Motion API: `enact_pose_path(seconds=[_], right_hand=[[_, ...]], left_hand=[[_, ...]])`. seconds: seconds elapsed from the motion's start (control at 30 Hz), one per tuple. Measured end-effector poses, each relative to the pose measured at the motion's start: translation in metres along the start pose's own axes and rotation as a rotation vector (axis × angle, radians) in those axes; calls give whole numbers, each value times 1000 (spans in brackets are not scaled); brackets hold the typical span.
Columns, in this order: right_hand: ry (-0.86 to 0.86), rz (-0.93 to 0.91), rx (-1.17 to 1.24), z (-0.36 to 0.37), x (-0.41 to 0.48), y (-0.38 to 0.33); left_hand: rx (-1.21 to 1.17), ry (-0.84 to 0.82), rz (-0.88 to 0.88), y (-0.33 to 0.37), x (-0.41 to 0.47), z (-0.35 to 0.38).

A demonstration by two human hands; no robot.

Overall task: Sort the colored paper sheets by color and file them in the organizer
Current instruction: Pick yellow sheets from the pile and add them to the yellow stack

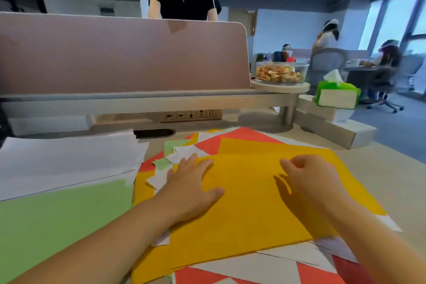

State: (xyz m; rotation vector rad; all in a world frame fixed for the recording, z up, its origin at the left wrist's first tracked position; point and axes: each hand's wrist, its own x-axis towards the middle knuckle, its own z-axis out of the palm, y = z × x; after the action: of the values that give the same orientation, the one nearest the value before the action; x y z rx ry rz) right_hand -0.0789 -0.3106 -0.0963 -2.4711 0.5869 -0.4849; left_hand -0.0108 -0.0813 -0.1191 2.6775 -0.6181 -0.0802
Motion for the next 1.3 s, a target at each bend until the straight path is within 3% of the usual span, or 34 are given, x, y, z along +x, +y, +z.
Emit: enact_pose_path(seconds=[0.07,0.17,0.23,0.3,0.4,0.53,0.6,0.7,0.77,1.03,1.2,1.3], right_hand=[[158,58,-136,2,6,11],[-98,270,-481,1,9,26],[-225,196,-473,-1,9,30],[-239,78,-310,-5,9,31],[-127,129,77,-12,4,30],[-120,192,64,-13,3,33],[-103,157,188,-15,2,27],[-27,294,584,-21,1,22],[-52,419,722,-29,1,20],[-418,546,737,-43,-4,18],[-386,529,883,-50,-1,12],[-193,577,931,-48,7,18]], left_hand=[[-36,54,-34,-2,-3,-3],[119,166,-70,1,-5,-4],[174,170,-79,4,-7,-7],[136,150,-75,4,-8,-7],[67,100,-73,1,-6,-8],[77,24,-85,-3,-4,-9],[98,50,-100,-7,-4,-9],[107,91,-113,-12,-3,-11],[100,91,-111,-14,-3,-10],[83,70,-47,-14,-1,-10],[125,65,-72,-15,0,-6],[147,39,-102,-13,1,-7]])
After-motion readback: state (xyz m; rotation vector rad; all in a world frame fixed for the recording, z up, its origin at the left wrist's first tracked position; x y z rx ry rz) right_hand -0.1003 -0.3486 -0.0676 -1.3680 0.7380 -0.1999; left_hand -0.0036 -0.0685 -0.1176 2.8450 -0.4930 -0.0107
